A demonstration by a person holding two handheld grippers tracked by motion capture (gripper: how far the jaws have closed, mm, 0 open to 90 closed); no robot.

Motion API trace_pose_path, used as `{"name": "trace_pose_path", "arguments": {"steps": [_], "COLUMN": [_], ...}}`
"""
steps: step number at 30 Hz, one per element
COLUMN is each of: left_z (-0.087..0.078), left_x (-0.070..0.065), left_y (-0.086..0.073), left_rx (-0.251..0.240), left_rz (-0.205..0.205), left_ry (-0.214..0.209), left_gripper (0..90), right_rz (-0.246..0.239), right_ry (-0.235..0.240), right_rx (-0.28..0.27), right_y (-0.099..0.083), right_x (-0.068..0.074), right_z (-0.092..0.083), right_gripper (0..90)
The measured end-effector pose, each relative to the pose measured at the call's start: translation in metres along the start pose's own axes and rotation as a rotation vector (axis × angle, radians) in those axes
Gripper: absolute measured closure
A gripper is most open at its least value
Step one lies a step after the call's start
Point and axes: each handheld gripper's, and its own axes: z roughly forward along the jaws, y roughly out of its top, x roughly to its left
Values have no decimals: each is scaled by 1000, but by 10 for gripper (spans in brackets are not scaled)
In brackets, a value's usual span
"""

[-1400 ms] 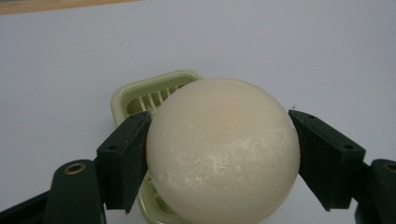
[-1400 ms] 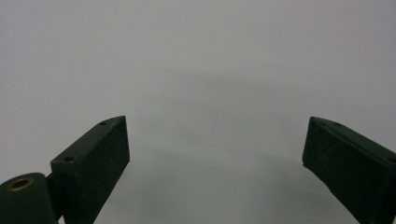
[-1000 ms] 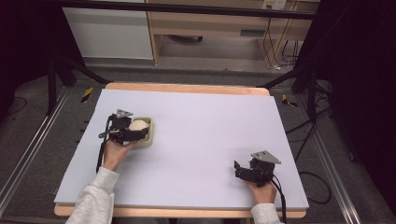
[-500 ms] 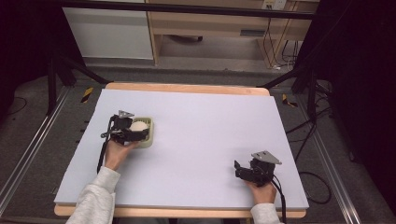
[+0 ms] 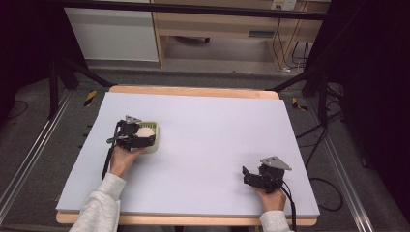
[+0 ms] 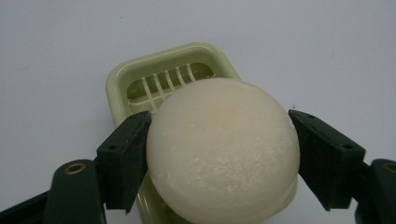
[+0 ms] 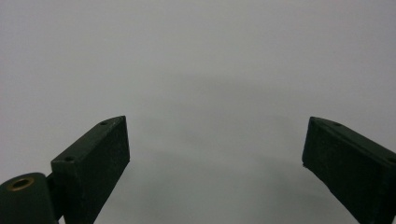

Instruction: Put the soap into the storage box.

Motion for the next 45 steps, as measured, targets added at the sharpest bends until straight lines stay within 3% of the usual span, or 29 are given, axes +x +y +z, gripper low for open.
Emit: {"name": "trace_pose_path", "arguments": {"steps": [27,32,45], "left_z": [9,1,-20], "left_x": [1,2,-6], "left_y": [-3,-2,-2], "left_rx": [2,-43,-96], "left_rz": [-2,-15,11], "left_ry": [21,9,5], "left_gripper": [240,217,190], "right_rz": [2,3,7], "right_ry": [5,3,3], "right_rx": [7,4,-5], "right_y": [0,0,0], "right_x": [0,0,-1], "right_z": [0,0,-1], "right_gripper": [79,77,78]}}
